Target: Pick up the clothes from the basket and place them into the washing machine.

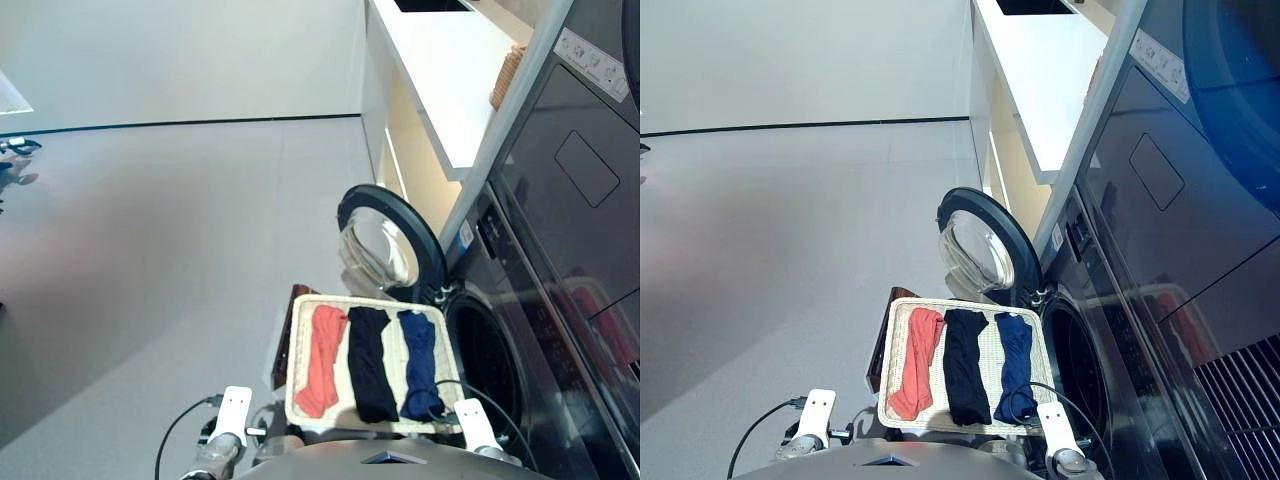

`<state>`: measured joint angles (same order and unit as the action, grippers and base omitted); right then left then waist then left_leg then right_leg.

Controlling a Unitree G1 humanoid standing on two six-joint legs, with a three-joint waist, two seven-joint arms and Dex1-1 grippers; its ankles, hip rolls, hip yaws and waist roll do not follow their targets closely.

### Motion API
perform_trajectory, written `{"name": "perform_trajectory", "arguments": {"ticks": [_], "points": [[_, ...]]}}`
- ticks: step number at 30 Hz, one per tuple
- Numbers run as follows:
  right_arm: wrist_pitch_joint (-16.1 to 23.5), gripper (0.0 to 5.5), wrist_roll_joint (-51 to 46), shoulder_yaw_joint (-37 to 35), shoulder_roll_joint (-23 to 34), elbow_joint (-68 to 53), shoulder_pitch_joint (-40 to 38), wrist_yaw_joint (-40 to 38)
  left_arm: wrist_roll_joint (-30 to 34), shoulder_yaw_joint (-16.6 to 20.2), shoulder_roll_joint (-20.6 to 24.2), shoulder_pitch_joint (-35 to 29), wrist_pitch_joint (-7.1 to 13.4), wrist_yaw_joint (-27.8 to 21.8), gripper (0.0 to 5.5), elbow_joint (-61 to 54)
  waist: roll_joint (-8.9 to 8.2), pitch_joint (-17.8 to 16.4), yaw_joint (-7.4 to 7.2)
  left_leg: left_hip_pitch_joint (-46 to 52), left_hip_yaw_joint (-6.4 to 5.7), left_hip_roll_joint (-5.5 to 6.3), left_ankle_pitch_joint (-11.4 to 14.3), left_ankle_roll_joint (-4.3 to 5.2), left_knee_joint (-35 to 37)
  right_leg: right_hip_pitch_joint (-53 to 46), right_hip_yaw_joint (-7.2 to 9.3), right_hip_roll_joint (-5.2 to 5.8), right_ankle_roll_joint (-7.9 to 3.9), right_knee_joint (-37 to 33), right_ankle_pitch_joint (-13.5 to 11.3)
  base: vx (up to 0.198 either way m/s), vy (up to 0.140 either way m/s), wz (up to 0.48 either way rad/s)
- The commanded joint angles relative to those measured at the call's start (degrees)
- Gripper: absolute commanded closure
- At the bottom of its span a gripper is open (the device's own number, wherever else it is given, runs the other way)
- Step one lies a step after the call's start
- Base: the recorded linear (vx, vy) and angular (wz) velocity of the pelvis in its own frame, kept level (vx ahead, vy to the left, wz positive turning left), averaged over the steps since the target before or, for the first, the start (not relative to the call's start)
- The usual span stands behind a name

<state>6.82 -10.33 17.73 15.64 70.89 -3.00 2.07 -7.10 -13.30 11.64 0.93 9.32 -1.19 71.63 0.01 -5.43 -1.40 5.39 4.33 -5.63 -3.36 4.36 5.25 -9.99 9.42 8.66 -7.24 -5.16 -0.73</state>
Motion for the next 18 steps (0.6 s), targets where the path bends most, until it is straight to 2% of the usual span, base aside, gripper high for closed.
{"name": "perform_trajectory", "arguments": {"ticks": [1,5,9,14,18], "points": [[1.2,0.0,0.81,0.31,0.38,0.64,5.88,0.25,1.07,-2.03,0.43,-5.67,0.38,-0.63,0.0,2.43,-0.23,-4.22,0.94,3.49,2.51,0.55,4.64,0.45,-0.25,1.56,2.03,2.57,-1.46,0.64,-0.39,0.0,0.0,0.0],[1.35,0.0,1.07,0.17,0.54,0.92,6.04,-0.37,-0.68,-1.37,0.17,-5.89,1.11,0.82,0.0,2.11,-0.17,-4.2,1.1,3.79,2.42,0.64,4.84,0.4,-0.25,1.26,2.2,2.62,-1.41,0.77,-0.14,0.0,0.0,0.0],[2.24,0.0,-3.69,-2.04,1.21,-4.25,7.07,-2.06,-10.02,-0.24,-0.29,-6.59,2.93,2.09,0.0,-5.65,0.09,-5.14,1.02,3.73,2.36,0.61,4.55,0.38,-0.25,1.65,2.25,2.63,-1.43,1.57,0.06,0.0,0.0,0.0],[2.89,0.0,-6.29,-2.51,2.53,-25.37,6.85,-4.9,-18.09,-1.8,0.12,-5.94,4.02,3.23,0.0,-23.73,0.35,-6.8,0.64,3.73,2.28,0.37,4.22,0.38,-0.25,2.08,2.22,2.68,-1.37,2.84,0.41,0.0,0.0,0.0],[4.97,0.0,-8.96,-1.88,2.79,-39.89,8.8,-7.08,-21.4,-4.06,0.49,-8.69,5.02,5.57,0.0,-33.2,0.34,-9.2,0.27,2.81,2.28,-0.06,3.82,0.25,-1.05,4.34,1.39,2.44,-1.33,5.33,1.0,-0.065,0.001,0.074]]}}
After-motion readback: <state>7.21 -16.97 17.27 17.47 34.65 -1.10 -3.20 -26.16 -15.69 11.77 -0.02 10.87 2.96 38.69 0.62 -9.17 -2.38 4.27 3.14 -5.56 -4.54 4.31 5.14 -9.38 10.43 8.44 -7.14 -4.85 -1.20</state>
